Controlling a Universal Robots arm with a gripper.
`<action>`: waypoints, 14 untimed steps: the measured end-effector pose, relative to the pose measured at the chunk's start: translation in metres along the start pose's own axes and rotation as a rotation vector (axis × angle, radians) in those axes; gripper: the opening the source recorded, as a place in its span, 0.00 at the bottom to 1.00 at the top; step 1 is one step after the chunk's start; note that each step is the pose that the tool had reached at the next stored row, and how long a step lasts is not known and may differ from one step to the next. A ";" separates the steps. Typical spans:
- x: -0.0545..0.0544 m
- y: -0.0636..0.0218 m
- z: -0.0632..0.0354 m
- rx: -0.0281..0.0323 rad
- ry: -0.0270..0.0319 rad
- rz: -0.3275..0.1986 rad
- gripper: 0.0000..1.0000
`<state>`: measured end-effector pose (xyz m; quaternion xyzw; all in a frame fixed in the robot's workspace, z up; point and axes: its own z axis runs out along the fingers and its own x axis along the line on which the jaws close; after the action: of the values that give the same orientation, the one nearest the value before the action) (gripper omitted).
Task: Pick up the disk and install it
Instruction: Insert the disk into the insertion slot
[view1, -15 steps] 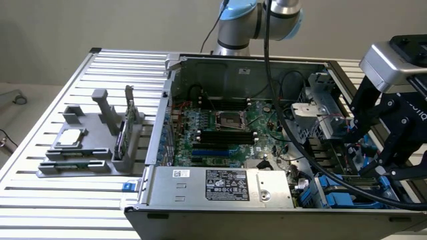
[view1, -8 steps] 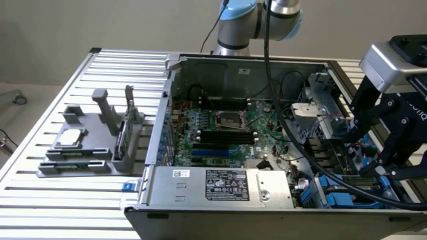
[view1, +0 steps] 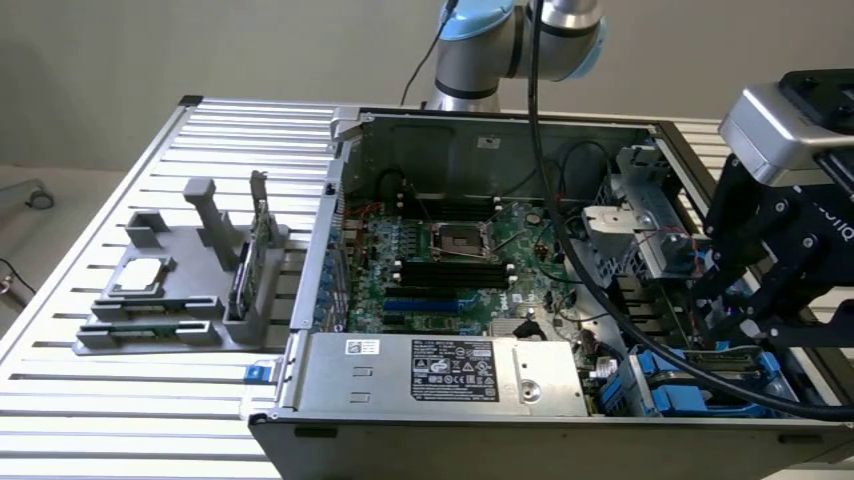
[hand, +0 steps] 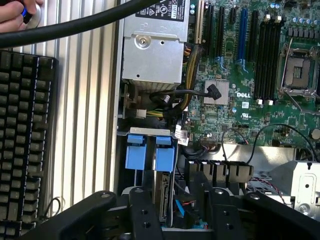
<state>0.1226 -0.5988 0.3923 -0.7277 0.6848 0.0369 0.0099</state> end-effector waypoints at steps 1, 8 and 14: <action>0.000 -0.0003 -0.0001 -0.0001 0.0001 0.000 0.44; 0.000 -0.0012 0.0005 0.0049 -0.0028 0.080 0.37; 0.000 -0.0012 0.0020 0.0122 -0.0068 0.188 0.37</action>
<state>0.1238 -0.5988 0.3902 -0.6601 0.7502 0.0359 0.0131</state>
